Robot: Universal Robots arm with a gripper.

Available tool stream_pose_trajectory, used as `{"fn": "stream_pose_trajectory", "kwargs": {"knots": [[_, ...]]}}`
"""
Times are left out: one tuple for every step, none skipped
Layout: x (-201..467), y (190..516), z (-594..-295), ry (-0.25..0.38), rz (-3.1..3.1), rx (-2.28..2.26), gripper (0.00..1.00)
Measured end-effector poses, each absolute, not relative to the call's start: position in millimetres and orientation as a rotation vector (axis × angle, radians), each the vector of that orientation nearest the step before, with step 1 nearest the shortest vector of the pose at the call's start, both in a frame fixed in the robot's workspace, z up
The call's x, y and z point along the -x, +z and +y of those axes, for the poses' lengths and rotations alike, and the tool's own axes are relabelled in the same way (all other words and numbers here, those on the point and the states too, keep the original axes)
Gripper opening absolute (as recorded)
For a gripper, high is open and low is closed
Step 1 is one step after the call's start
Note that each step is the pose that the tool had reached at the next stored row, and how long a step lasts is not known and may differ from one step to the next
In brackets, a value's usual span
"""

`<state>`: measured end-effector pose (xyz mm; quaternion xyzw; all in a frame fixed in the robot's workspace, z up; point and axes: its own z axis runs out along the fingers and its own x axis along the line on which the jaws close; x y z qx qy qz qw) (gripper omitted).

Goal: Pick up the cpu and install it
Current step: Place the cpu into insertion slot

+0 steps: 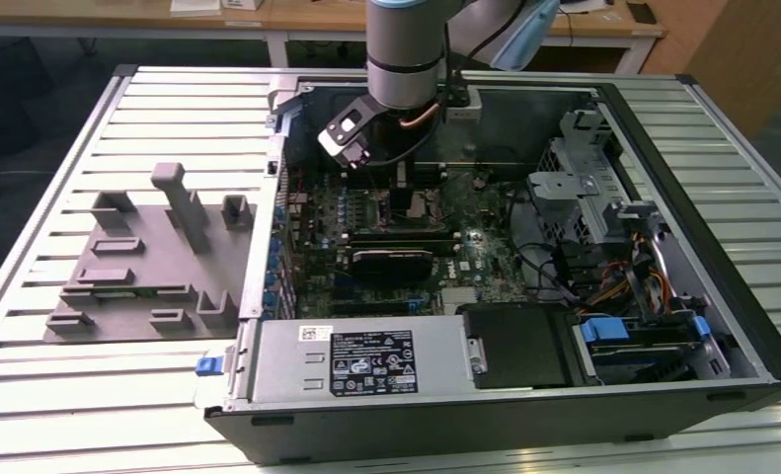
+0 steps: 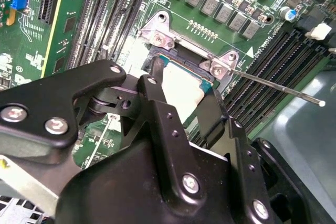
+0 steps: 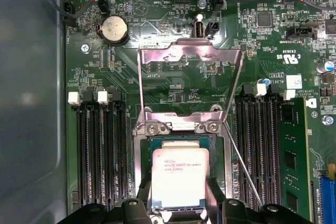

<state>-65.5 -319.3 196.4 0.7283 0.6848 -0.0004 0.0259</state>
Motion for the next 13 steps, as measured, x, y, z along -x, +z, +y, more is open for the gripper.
{"fn": "stream_pose_trajectory", "kwargs": {"knots": [[65.5, 196.4, -319.3, -0.001, 2.117, -2.251, 0.52], [65.5, 196.4, -319.3, -0.001, 2.117, -2.25, 0.52], [65.5, 196.4, -319.3, -0.001, 2.118, -2.25, 0.52], [65.5, 196.4, -319.3, -0.001, 2.118, -2.25, 0.52], [65.5, 196.5, -319.3, -0.001, 2.118, -2.25, 0.52], [65.6, 197.2, -319.4, -0.002, 2.118, -2.25, 0.52], [65.6, 198.3, -319.4, -0.001, 2.118, -2.25, 0.52], [65.5, 199.3, -319.3, -0.001, 2.118, -2.25, 0.52], [65.5, 200.2, -319.3, -0.001, 2.118, -2.25, 0.52], [65.5, 200.7, -319.3, -0.001, 2.118, -2.25, 0.52], [65.5, 200.6, -319.3, -0.001, 2.118, -2.25, 0.52], [65.5, 200.6, -319.3, 0.0, 2.118, -2.25, 0.52], [65.5, 200.7, -319.4, 0.005, 2.121, -2.253, 0.52]]}}
